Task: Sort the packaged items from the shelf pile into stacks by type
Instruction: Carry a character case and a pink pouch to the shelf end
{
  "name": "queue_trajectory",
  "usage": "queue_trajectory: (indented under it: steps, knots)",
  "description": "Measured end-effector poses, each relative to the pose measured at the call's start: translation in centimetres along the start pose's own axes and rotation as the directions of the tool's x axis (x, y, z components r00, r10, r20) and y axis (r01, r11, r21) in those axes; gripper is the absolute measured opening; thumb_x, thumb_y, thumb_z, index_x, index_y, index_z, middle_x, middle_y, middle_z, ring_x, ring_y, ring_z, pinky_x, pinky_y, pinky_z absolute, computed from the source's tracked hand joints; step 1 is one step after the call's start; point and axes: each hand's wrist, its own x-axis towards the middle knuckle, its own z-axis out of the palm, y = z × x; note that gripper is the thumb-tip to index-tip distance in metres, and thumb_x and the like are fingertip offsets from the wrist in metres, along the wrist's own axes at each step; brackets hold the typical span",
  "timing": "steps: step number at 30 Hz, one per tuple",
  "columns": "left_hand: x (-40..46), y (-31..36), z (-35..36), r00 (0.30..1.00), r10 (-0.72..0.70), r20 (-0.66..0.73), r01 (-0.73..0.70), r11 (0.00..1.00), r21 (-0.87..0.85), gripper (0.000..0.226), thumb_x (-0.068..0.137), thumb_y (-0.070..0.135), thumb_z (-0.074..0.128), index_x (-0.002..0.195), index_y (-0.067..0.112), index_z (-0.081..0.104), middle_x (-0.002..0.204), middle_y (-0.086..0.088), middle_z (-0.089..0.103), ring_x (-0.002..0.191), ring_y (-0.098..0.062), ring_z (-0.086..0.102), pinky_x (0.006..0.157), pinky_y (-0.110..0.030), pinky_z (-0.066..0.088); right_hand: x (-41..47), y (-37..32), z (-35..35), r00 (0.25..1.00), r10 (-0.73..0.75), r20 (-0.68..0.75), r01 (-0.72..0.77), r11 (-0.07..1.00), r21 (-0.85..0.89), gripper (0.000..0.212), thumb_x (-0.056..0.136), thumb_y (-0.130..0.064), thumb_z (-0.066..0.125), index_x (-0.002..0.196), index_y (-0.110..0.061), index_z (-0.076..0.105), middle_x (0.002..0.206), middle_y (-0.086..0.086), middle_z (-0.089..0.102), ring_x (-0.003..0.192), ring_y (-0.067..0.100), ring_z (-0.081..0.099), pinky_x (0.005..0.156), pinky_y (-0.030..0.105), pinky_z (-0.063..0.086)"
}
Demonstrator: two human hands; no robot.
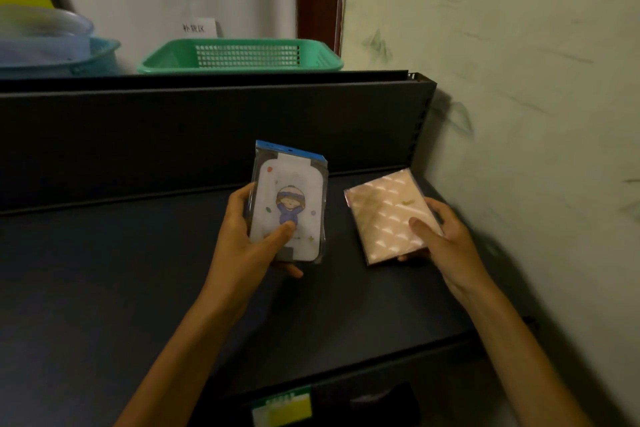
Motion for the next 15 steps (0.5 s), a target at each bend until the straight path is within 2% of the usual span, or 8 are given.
queue_trajectory:
  steps: [4, 6, 8, 11, 13, 15]
  knots:
    - [0.2, -0.7, 1.7, 0.999, -0.034, -0.037, 0.035, 0.999, 0.011, 0.061, 0.068, 0.02, 0.072, 0.118, 0.041, 0.043, 0.115, 0.006, 0.058, 0.088, -0.012, 0.069, 0.048, -0.033, 0.056, 1.2, 1.1, -1.1, 0.998, 0.037, 0.05, -0.031, 0.994, -0.108, 0.04, 0.089, -0.019, 0.062, 0.127, -0.022, 0.048, 0.115, 0.002, 0.06, 0.089, 0.017, 0.064, 0.053, 0.026, 0.054]
    - [0.3, -0.9, 1.8, 0.996, -0.06, -0.066, 0.061, 0.998, 0.014, 0.06, 0.072, 0.015, 0.072, 0.119, 0.039, 0.043, 0.114, 0.005, 0.058, 0.087, -0.011, 0.069, 0.049, -0.033, 0.056, 1.4, 1.2, -1.1, 0.998, -0.005, 0.065, 0.019, 0.975, -0.219, 0.038, 0.087, -0.024, 0.064, 0.122, -0.023, 0.05, 0.107, -0.002, 0.062, 0.083, 0.011, 0.062, 0.053, 0.024, 0.05]
    - [0.4, -1.0, 1.8, 0.992, -0.086, -0.094, 0.089, 0.996, 0.024, 0.059, 0.075, 0.013, 0.071, 0.121, 0.038, 0.043, 0.114, 0.005, 0.058, 0.086, -0.011, 0.069, 0.05, -0.032, 0.056, 1.6, 1.0, -1.3, 0.994, -0.093, 0.056, 0.107, 0.923, -0.369, 0.039, 0.083, -0.029, 0.067, 0.119, -0.023, 0.052, 0.101, -0.007, 0.059, 0.083, 0.007, 0.058, 0.063, 0.023, 0.045]
    - [0.3, -1.1, 1.4, 0.988, -0.103, -0.117, 0.111, 0.992, 0.065, 0.06, 0.075, 0.012, 0.071, 0.122, 0.038, 0.042, 0.113, 0.006, 0.057, 0.084, -0.009, 0.069, 0.051, -0.031, 0.056, 1.9, 0.9, -1.4, 0.982, -0.159, 0.097, 0.185, 0.785, -0.59, 0.047, 0.083, -0.033, 0.066, 0.125, -0.017, 0.051, 0.117, 0.003, 0.052, 0.098, 0.02, 0.054, 0.082, 0.035, 0.045]
    - [0.2, -1.3, 1.0, 0.984, -0.119, -0.132, 0.129, 0.989, 0.076, 0.062, 0.076, 0.012, 0.071, 0.124, 0.036, 0.041, 0.112, 0.005, 0.057, 0.082, -0.008, 0.069, 0.05, -0.031, 0.056, 2.0, 0.8, -1.4, 0.972, -0.194, 0.137, 0.235, 0.706, -0.668, 0.048, 0.085, -0.036, 0.062, 0.128, -0.019, 0.05, 0.126, 0.004, 0.049, 0.11, 0.023, 0.05, 0.095, 0.041, 0.043]
    - [0.1, -1.6, 0.7, 0.977, -0.146, -0.156, 0.16, 0.984, 0.079, 0.063, 0.076, 0.012, 0.071, 0.125, 0.037, 0.04, 0.112, 0.005, 0.057, 0.08, -0.009, 0.07, 0.05, -0.031, 0.056, 2.0, 0.4, -1.2, 0.95, -0.249, 0.188, 0.308, 0.649, -0.696, 0.045, 0.087, -0.039, 0.058, 0.128, -0.023, 0.05, 0.13, 0.001, 0.048, 0.116, 0.02, 0.046, 0.1, 0.039, 0.037]
